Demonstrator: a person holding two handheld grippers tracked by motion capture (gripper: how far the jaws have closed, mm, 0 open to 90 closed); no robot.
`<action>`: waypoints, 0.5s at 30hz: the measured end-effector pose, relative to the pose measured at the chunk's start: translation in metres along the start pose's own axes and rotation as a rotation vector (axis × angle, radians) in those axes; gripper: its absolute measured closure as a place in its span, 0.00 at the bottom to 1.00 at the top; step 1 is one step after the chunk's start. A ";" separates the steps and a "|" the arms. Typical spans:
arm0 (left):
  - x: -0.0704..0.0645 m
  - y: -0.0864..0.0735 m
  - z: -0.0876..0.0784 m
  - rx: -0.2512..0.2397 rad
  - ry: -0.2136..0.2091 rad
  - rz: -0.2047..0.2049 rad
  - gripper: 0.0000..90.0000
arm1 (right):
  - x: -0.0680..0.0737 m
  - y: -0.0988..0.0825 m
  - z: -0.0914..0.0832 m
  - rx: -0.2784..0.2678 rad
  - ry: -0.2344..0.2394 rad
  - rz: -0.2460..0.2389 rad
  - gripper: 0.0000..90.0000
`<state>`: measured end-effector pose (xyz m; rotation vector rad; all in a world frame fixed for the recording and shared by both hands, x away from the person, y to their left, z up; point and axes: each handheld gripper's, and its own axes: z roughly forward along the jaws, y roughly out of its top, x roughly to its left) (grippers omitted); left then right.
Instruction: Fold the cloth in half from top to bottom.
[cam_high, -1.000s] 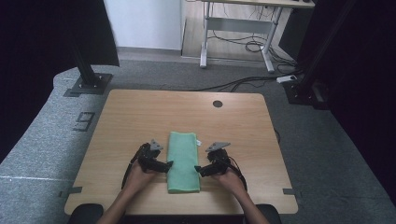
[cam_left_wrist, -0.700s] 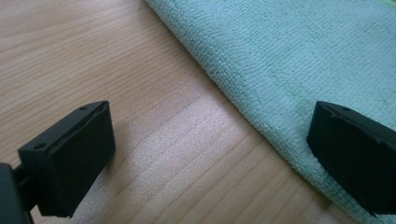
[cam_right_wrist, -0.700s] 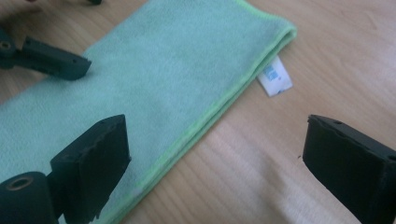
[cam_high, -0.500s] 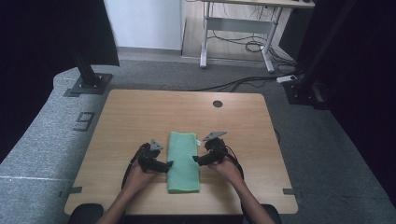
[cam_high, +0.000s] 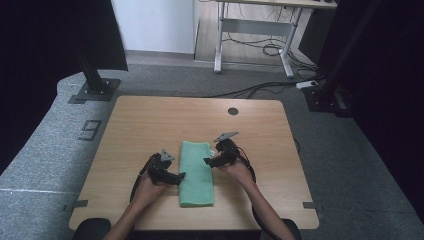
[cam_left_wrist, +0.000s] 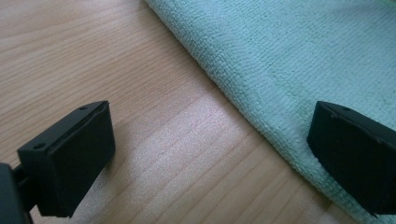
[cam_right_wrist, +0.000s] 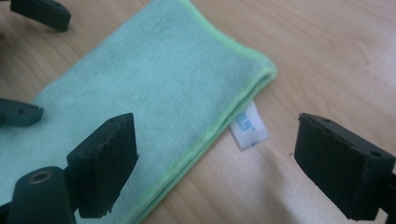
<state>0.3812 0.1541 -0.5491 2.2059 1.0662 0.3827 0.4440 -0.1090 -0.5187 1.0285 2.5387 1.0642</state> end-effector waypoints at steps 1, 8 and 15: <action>0.000 0.000 0.000 0.001 -0.001 0.001 0.01 | -0.001 0.002 0.000 -0.002 -0.003 -0.002 0.15; 0.000 0.000 0.000 0.000 -0.003 0.001 0.01 | -0.006 0.010 0.006 0.005 -0.013 -0.002 0.20; 0.000 0.000 0.000 0.001 -0.003 0.001 0.01 | -0.017 0.018 0.019 0.003 -0.005 0.021 0.33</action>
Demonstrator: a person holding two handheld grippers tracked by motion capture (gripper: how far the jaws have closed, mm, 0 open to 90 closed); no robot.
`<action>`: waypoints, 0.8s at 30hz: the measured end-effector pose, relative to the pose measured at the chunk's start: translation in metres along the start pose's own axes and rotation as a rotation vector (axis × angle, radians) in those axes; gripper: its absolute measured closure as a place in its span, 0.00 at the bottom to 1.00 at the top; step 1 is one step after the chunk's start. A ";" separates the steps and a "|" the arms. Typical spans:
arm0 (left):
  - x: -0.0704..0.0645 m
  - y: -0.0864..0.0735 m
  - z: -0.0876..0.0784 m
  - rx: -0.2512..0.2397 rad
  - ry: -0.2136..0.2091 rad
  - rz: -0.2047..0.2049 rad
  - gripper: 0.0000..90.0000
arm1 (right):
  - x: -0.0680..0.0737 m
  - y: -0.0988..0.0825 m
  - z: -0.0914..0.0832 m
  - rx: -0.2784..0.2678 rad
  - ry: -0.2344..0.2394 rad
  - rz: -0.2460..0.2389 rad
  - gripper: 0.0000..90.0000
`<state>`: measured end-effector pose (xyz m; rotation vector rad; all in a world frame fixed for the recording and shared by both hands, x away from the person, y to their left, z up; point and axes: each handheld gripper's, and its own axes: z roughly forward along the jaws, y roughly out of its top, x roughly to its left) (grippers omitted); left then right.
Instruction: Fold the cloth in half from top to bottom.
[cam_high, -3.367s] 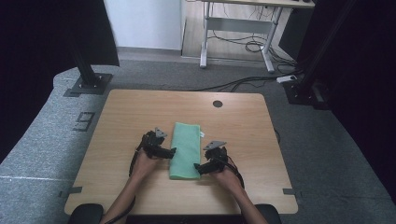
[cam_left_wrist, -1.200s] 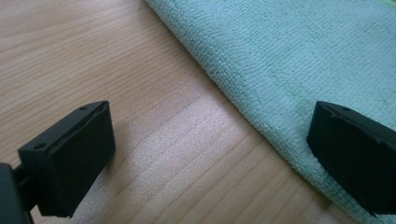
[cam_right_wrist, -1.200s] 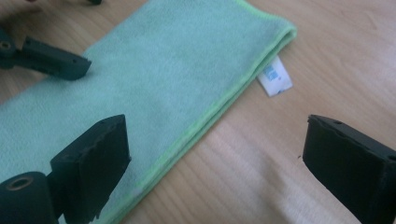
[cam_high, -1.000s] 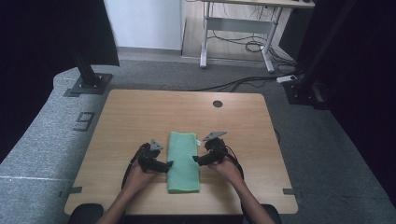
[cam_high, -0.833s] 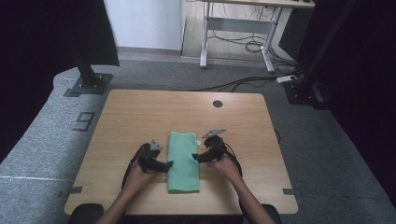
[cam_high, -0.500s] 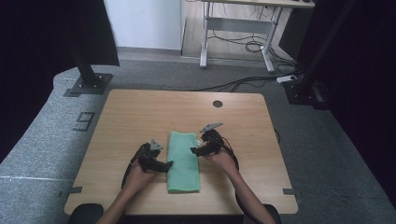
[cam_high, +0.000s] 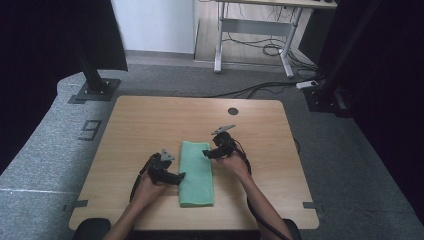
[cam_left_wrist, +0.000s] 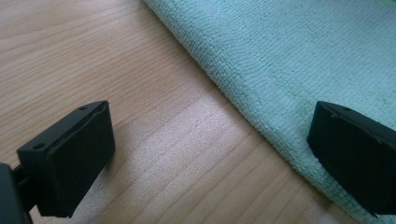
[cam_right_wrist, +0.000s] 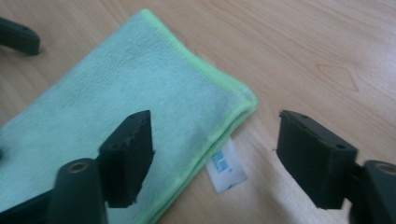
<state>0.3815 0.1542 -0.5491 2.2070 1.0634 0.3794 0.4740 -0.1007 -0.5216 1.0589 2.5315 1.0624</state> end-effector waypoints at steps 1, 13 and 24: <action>0.000 0.000 0.000 0.001 0.000 0.000 0.01 | -0.002 0.001 0.001 -0.003 -0.002 0.002 0.34; 0.000 0.000 0.000 0.000 -0.001 -0.001 0.01 | -0.017 0.013 0.012 -0.007 0.008 0.004 0.47; 0.000 0.000 0.000 -0.001 0.000 0.000 0.01 | -0.022 0.013 0.024 0.014 0.013 -0.009 0.43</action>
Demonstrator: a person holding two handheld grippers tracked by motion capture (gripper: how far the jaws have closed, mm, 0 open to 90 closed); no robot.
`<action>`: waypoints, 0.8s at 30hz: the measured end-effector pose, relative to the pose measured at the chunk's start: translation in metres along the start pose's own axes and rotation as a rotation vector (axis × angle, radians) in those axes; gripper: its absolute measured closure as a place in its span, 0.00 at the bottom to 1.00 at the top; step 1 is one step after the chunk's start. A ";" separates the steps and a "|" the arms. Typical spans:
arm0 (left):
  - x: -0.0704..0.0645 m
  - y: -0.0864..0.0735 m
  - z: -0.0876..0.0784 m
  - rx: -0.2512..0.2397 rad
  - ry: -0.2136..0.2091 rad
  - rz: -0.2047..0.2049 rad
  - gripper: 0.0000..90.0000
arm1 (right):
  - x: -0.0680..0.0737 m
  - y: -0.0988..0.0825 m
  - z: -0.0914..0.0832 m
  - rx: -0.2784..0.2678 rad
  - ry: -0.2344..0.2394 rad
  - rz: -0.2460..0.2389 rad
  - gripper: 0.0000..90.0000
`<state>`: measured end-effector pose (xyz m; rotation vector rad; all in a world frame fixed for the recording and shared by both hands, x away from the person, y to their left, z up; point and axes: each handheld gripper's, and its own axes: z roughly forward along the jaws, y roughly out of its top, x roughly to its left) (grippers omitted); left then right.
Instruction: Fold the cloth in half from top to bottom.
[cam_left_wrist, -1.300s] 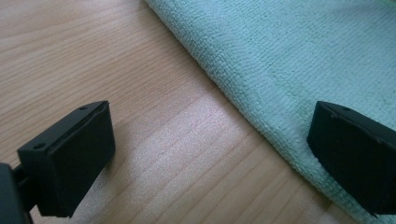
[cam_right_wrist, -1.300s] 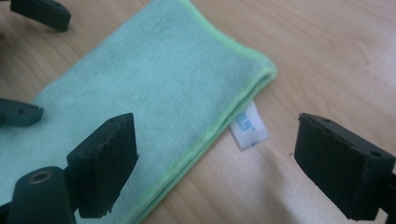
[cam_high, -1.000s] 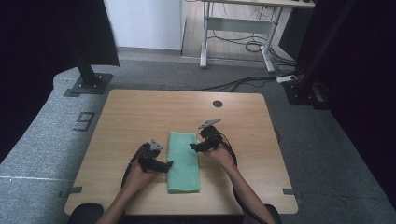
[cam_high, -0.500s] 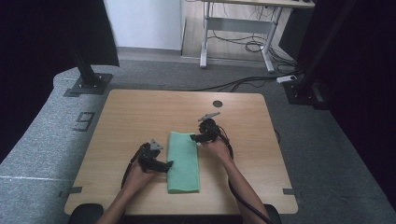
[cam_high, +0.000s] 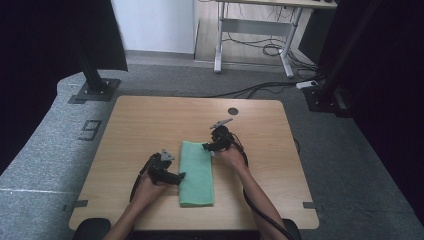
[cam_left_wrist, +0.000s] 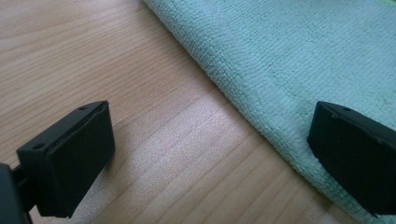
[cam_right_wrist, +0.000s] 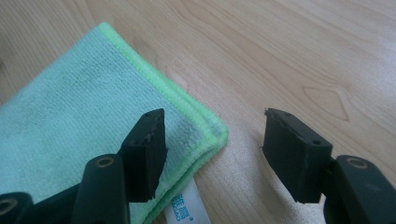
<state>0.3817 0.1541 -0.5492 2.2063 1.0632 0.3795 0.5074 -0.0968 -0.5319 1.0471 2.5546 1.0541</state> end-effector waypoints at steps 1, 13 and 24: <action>0.000 0.000 0.000 0.000 0.000 0.000 0.01 | -0.001 -0.001 0.001 0.001 0.003 -0.006 0.43; 0.000 0.000 0.000 0.000 0.000 0.000 0.01 | 0.005 -0.002 0.005 0.031 0.029 -0.061 0.69; 0.000 -0.001 -0.001 -0.002 0.001 -0.003 0.01 | 0.011 -0.001 0.004 0.044 0.056 -0.046 0.93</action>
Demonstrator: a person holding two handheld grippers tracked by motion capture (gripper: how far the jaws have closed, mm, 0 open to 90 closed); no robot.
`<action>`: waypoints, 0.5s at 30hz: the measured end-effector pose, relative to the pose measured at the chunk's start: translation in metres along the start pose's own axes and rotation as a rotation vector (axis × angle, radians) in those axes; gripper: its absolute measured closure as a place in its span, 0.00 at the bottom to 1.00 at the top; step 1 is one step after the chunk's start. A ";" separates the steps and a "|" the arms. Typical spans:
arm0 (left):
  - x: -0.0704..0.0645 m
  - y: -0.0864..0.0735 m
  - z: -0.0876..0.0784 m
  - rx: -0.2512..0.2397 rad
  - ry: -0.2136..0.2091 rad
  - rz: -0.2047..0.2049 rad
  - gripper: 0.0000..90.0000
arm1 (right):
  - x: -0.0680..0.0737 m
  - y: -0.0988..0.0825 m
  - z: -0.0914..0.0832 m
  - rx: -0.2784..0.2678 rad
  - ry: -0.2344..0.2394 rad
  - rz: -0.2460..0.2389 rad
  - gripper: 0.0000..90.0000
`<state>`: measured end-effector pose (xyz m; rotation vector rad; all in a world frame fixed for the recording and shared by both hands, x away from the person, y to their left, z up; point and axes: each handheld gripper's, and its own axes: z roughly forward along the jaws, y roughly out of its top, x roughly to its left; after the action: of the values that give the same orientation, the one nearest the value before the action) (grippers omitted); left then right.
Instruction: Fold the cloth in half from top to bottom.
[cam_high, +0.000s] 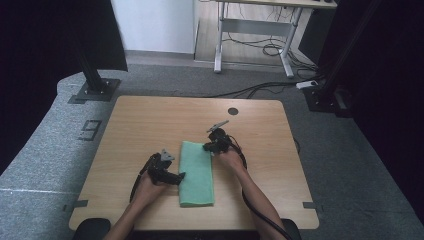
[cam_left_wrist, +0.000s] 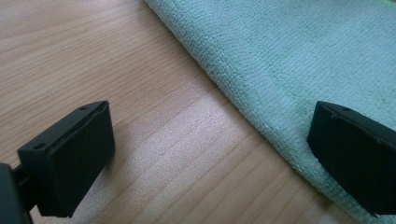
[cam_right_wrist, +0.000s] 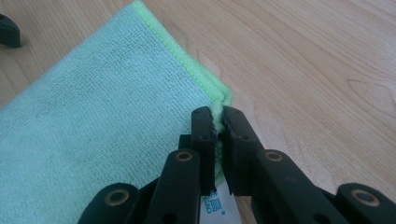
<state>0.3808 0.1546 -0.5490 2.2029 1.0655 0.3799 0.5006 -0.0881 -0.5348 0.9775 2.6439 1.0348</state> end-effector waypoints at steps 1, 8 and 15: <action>0.000 -0.001 -0.001 -0.003 -0.002 -0.004 0.01 | 0.000 0.000 0.000 0.001 -0.003 0.001 0.93; -0.005 -0.003 -0.006 0.009 -0.006 0.000 0.04 | 0.001 0.002 -0.002 0.006 -0.018 0.007 0.93; -0.004 -0.005 -0.005 0.002 0.000 -0.002 0.03 | 0.006 0.006 -0.013 -0.023 -0.026 -0.003 0.94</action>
<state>0.3730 0.1551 -0.5484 2.2033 1.0682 0.3781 0.4952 -0.0884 -0.5203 0.9753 2.6060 1.0422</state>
